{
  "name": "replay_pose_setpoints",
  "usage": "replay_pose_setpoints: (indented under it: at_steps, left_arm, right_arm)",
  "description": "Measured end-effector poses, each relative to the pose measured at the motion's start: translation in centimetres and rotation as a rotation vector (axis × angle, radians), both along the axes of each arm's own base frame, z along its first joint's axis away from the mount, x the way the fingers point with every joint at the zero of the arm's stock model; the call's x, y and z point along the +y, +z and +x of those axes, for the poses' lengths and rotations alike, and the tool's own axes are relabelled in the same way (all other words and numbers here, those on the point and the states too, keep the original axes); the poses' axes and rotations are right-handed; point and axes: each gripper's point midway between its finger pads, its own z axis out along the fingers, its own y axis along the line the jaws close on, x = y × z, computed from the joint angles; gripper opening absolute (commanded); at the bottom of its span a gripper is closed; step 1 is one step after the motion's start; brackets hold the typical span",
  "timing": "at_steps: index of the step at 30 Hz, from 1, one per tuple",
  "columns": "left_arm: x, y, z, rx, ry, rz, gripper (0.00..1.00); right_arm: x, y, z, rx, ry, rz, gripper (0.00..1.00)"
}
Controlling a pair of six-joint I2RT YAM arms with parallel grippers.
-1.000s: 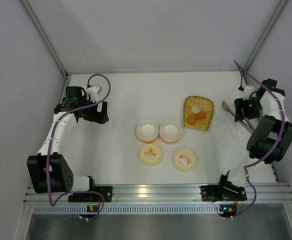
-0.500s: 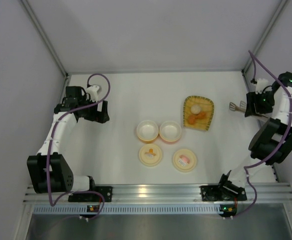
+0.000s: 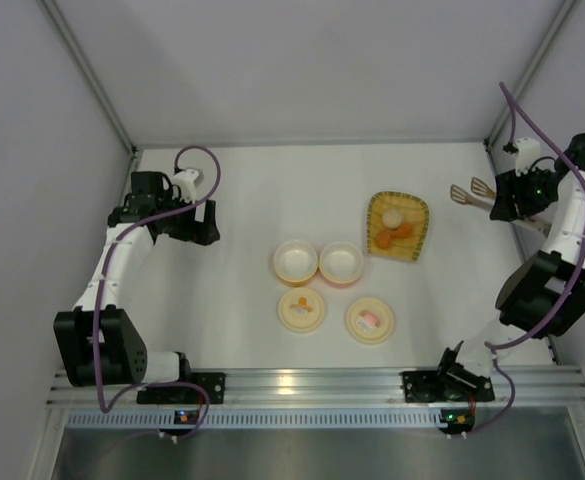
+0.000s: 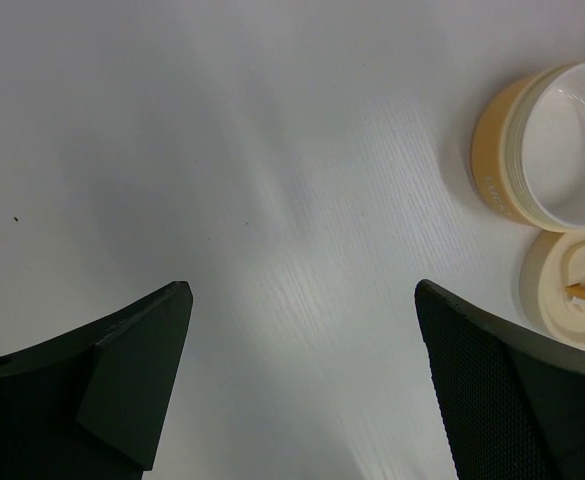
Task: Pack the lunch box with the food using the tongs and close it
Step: Pick up the clamp at the center of the board, then pick up the fake food from the plate.
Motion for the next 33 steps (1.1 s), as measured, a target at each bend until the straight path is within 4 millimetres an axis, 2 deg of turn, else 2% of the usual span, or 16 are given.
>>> replay_pose_setpoints:
  at_steps: [6, 13, 16, 19, 24, 28, 33]
  left_arm:
    - [-0.2, 0.2, 0.1, -0.005, -0.007, -0.008, 0.98]
    - [-0.3, 0.6, 0.1, -0.008, -0.012, -0.016, 0.98]
    - [-0.3, 0.6, 0.1, -0.007, -0.013, -0.017, 0.98]
    - [-0.4, 0.6, 0.0, -0.005, -0.013, -0.018, 0.98]
    - [-0.5, 0.6, -0.2, 0.001, -0.02, -0.026, 0.98]
    - [-0.6, 0.6, -0.3, 0.006, -0.022, -0.03, 0.98]
    - [-0.6, 0.7, -0.3, 0.006, -0.023, -0.031, 0.98]
  right_arm:
    - [2.1, 1.8, 0.2, -0.082, 0.107, -0.021, 0.53]
    - [8.9, 1.5, -1.0, -0.075, 0.307, -0.018, 0.52]
    - [10.8, 1.2, -1.6, -0.058, 0.352, -0.013, 0.52]
    - [11.7, 1.0, -2.2, -0.042, 0.359, -0.009, 0.52]
    - [11.9, 0.1, -2.7, 0.003, 0.342, -0.028, 0.52]
    - [12.2, -0.6, -2.3, 0.031, 0.345, -0.053, 0.5]
    - [12.4, -2.5, -1.3, 0.092, 0.333, -0.059, 0.49]
